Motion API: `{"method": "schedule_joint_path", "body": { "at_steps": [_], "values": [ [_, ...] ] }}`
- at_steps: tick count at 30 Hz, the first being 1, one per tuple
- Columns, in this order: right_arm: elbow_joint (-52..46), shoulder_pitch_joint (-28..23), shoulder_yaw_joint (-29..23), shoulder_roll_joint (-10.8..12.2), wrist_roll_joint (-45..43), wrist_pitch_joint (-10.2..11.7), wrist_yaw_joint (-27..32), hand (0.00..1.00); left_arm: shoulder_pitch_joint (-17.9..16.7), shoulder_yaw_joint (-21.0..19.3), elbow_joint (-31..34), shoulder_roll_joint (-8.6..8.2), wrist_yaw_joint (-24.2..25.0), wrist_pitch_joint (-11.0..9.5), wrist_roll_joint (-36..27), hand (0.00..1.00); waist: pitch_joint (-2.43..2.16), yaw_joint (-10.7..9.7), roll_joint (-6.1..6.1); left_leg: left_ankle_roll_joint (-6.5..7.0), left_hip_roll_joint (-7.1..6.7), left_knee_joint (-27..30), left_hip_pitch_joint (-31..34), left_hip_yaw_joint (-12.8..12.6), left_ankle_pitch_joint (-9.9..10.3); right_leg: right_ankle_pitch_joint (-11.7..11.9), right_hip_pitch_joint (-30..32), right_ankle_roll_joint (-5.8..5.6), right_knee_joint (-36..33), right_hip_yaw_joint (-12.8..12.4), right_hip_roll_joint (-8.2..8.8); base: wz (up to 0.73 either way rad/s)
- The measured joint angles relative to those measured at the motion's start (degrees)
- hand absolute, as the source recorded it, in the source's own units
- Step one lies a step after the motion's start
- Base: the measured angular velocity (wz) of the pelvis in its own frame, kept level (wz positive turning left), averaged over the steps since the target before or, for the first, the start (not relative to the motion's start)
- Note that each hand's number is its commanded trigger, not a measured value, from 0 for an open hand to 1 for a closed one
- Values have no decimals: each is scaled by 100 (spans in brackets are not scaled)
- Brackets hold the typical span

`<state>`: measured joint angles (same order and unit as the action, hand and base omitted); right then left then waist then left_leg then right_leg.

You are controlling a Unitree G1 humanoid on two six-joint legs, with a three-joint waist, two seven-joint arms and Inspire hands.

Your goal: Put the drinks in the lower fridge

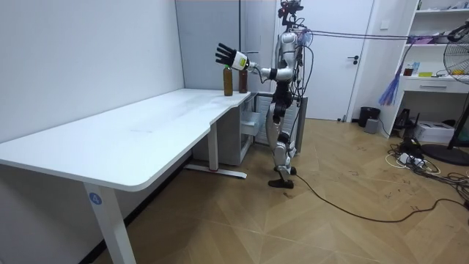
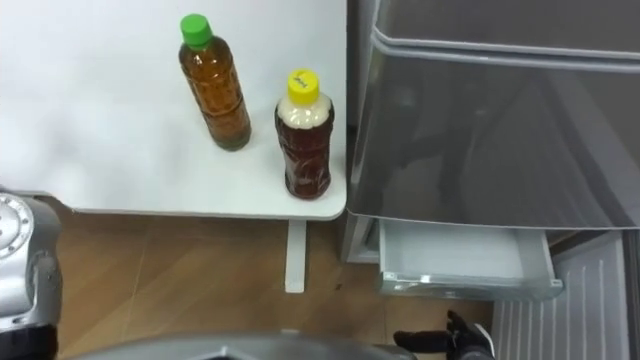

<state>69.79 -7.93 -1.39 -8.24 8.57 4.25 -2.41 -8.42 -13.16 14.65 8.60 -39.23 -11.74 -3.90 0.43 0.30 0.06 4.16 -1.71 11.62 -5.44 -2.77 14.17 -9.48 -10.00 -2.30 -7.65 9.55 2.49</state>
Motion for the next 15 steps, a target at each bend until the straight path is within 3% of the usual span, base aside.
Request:
{"method": "schedule_joint_path", "body": {
  "at_steps": [6,15],
  "values": [
    [54,102,-1,1,37,23,-94,0,143,226,10,1,882,53,81,0,-6,-166,-12,1,-4,18,88,-36,-2,0,101,0,7,-3,9,-2],
    [450,354,13,-2,36,120,-252,0,364,1046,607,-23,2554,290,-86,0,-9,-240,-19,1,-1,13,83,-52,-3,0,107,0,9,-145,11,0]
  ]
}}
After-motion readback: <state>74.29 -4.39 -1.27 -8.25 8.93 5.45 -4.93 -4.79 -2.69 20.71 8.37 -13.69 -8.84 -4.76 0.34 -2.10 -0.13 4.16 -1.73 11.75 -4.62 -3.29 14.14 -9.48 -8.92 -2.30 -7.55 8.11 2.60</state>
